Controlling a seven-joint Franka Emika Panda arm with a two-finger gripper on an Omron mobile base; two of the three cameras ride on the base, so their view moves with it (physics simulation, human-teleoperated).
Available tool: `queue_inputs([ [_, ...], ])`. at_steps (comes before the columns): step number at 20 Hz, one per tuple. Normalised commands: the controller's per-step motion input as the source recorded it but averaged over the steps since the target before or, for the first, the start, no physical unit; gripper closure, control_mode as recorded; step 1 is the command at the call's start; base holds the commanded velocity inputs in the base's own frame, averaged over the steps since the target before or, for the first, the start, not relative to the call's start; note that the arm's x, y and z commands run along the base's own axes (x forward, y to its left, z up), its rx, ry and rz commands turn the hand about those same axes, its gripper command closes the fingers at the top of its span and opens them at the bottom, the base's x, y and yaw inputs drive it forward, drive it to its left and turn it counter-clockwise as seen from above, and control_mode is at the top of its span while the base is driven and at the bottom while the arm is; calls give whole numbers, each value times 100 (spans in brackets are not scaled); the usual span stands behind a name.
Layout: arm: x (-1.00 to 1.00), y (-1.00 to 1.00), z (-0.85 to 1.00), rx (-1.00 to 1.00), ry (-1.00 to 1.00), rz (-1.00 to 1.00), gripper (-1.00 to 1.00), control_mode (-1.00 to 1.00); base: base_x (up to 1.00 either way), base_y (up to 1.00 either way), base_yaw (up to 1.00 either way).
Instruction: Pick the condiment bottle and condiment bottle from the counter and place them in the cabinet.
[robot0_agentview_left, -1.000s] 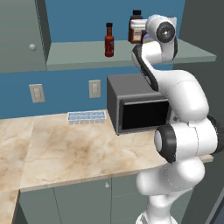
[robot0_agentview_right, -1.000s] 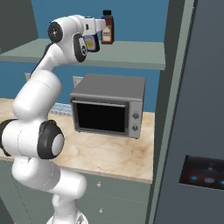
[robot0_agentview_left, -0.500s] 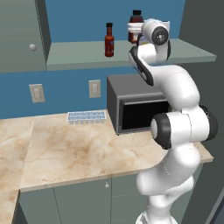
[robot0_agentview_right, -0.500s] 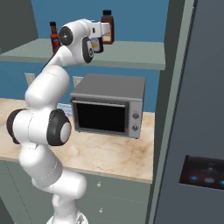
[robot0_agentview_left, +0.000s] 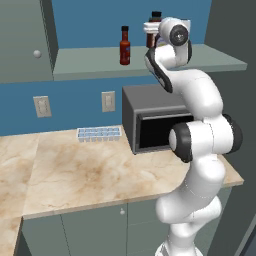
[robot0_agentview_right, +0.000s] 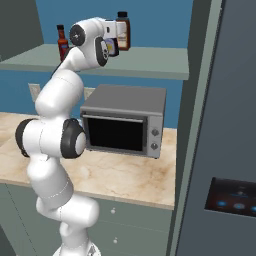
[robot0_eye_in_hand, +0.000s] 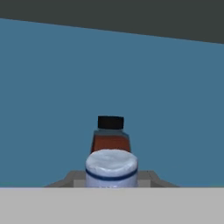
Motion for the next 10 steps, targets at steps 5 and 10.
queue_inputs([
  [5, 10, 0, -3, -2, 4, 0, 100, -100, 0, 0, 0],
  [10, 0, -3, -42, -3, 4, 0, 100, -100, 0, 0, 0],
])
